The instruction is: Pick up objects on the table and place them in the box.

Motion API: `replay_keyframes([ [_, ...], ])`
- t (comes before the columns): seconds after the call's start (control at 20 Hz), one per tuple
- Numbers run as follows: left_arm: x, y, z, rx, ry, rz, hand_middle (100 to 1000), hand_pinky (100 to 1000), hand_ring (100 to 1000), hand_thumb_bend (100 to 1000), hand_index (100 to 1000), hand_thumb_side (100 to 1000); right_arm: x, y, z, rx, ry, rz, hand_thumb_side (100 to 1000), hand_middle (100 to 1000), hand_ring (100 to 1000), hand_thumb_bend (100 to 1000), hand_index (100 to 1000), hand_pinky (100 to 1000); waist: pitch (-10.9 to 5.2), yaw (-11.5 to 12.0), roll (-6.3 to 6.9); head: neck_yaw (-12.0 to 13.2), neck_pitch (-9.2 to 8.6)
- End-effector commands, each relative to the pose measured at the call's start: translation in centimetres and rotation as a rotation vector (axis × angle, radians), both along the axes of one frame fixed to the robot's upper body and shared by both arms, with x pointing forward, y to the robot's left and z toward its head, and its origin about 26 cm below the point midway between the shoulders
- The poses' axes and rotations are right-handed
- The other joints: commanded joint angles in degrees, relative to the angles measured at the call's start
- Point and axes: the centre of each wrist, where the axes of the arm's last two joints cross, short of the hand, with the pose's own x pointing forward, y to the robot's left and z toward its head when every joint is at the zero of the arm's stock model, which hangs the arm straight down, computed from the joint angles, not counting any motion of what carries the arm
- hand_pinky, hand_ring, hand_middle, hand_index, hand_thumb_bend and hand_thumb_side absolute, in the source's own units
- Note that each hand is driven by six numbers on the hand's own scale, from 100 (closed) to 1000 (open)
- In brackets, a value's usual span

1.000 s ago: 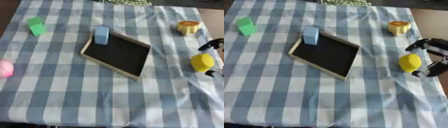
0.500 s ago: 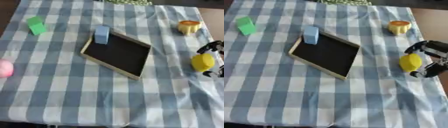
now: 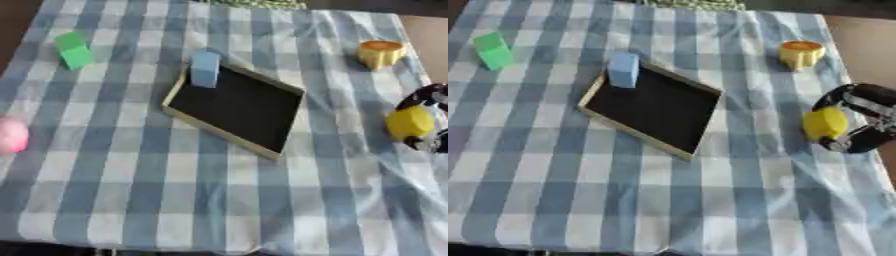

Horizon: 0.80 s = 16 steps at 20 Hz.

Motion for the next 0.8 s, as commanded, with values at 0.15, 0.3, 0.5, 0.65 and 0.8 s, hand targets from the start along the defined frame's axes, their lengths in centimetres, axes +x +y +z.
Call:
replay_keyframes([
  [0.15, -0.1, -0.1, 0.7, 0.011, -0.022, -0.013, 760, 893, 802, 100, 853, 613, 0.1, -0.1, 1.3, 0.001, -0.08, 0.0, 100, 589, 749, 251, 704, 752, -0.02, 0.1, 0.93, -0.4, -0.68],
  [0.3, -0.1, -0.1, 0.8, 0.01, -0.022, -0.013, 760, 894, 803, 100, 853, 615, 0.1, 0.4, 1.8, 0.035, -0.126, 0.022, 100, 561, 724, 239, 678, 733, -0.03, 0.1, 0.88, -0.4, -0.63],
  [0.5, -0.1, 0.0, 0.7, 0.01, -0.021, -0.01, 761, 894, 803, 100, 854, 617, -0.4, 1.4, 3.7, 0.048, -0.193, 0.072, 100, 556, 721, 231, 674, 733, -0.04, 0.0, 0.76, -0.2, -0.57],
  [0.65, -0.1, 0.0, 0.7, 0.012, -0.021, -0.008, 761, 894, 804, 100, 854, 615, -1.2, 3.7, 7.0, 0.047, -0.277, 0.164, 100, 548, 717, 224, 671, 734, -0.1, -0.1, 0.71, -0.1, -0.5],
  [0.8, -0.1, 0.0, 0.8, 0.017, -0.023, -0.012, 761, 894, 804, 100, 854, 614, -2.5, 7.2, 11.1, 0.017, -0.363, 0.301, 100, 546, 711, 230, 670, 734, -0.23, 0.0, 0.62, -0.4, -0.43],
])
